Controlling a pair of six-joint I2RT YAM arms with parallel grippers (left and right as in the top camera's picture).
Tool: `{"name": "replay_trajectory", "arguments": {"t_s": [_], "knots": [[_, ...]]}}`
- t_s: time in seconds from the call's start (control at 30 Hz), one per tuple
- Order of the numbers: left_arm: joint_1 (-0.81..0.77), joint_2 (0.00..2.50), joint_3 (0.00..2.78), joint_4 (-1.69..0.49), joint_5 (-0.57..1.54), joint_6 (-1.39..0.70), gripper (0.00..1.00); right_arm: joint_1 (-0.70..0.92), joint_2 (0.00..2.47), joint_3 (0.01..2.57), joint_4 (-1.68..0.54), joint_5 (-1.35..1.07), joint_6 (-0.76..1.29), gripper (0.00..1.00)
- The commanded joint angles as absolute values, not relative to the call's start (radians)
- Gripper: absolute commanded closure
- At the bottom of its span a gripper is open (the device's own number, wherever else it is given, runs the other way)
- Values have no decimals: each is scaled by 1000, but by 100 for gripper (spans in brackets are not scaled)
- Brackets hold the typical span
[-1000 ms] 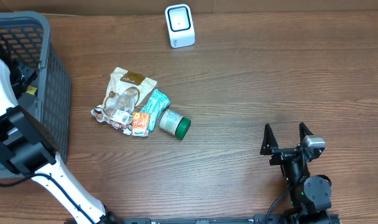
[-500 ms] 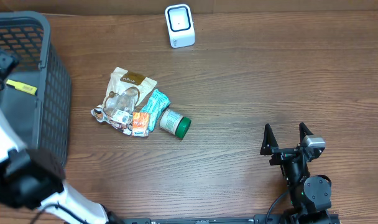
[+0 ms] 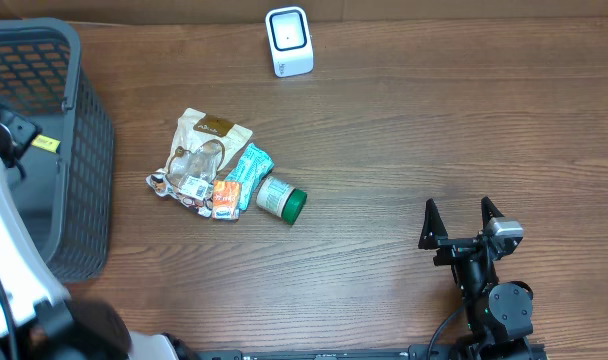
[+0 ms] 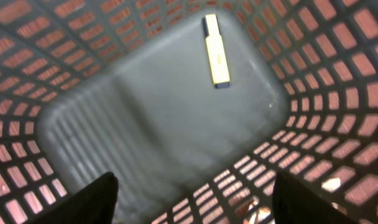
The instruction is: Scan the item barcode
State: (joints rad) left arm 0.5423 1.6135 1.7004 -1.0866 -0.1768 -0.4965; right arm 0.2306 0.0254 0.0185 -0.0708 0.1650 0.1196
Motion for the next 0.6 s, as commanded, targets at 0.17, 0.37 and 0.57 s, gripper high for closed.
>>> {"name": "replay_trajectory", "arguments": {"t_s": [0.17,0.37,0.57], "knots": [[582,1509,1383,-664,-45,-445,4,230,25,8,-65,179,124,0],[608,1711,1525,-656,-31,-433,2,230,25,8,-66,179,124,0],[595,1955,1758,-776,-57,-434,1,230,25,8,-66,179,124,0]]}}
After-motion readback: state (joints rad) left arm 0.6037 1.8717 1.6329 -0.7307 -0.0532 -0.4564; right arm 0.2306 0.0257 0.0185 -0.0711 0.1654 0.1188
